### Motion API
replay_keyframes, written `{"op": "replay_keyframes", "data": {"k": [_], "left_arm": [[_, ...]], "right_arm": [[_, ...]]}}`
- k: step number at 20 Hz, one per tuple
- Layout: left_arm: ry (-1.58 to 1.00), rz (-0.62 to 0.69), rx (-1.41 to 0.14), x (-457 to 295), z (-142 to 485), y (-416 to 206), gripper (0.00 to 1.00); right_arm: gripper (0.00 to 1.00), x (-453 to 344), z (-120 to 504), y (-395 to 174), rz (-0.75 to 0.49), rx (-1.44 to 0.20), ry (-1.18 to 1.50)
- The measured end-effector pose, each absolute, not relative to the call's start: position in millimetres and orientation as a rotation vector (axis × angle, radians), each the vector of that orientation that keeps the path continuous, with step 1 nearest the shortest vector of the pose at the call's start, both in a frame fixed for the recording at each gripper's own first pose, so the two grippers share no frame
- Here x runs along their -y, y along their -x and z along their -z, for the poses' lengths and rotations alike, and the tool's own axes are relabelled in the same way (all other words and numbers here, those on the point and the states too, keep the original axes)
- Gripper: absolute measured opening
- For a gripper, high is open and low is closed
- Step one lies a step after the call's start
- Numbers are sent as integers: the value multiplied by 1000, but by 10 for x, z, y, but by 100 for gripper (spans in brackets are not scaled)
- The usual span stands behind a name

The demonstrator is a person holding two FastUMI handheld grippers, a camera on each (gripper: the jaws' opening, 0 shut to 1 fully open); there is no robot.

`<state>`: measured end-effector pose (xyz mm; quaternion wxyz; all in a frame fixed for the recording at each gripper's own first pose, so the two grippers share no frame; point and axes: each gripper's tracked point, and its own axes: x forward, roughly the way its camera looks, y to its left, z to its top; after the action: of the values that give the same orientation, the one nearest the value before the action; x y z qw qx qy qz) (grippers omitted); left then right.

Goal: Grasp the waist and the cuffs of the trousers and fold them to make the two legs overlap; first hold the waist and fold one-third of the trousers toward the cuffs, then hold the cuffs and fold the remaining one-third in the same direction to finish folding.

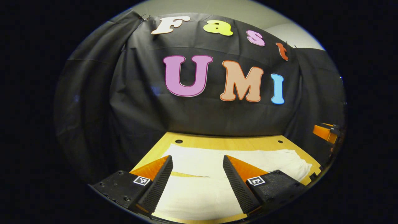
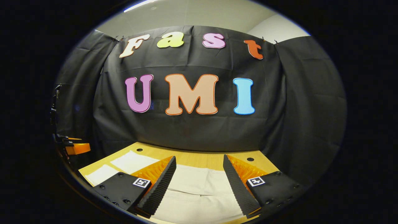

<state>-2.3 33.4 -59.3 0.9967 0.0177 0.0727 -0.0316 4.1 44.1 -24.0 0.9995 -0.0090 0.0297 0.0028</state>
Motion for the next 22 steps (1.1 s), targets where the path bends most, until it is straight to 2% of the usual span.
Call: {"op": "replay_keyframes", "data": {"k": [10, 17, 22], "left_arm": [[-196, 325, -454, -670, 1605, 296, 97], [-462, 615, -719, -853, 2361, 655, 94], [-647, 759, -908, -1138, 2790, 866, 92]], "right_arm": [[98, -537, 393, 120, 50, -107, 22], [97, -506, 446, 120, 67, -136, 12], [97, -440, 483, 177, 89, -152, 32]]}}
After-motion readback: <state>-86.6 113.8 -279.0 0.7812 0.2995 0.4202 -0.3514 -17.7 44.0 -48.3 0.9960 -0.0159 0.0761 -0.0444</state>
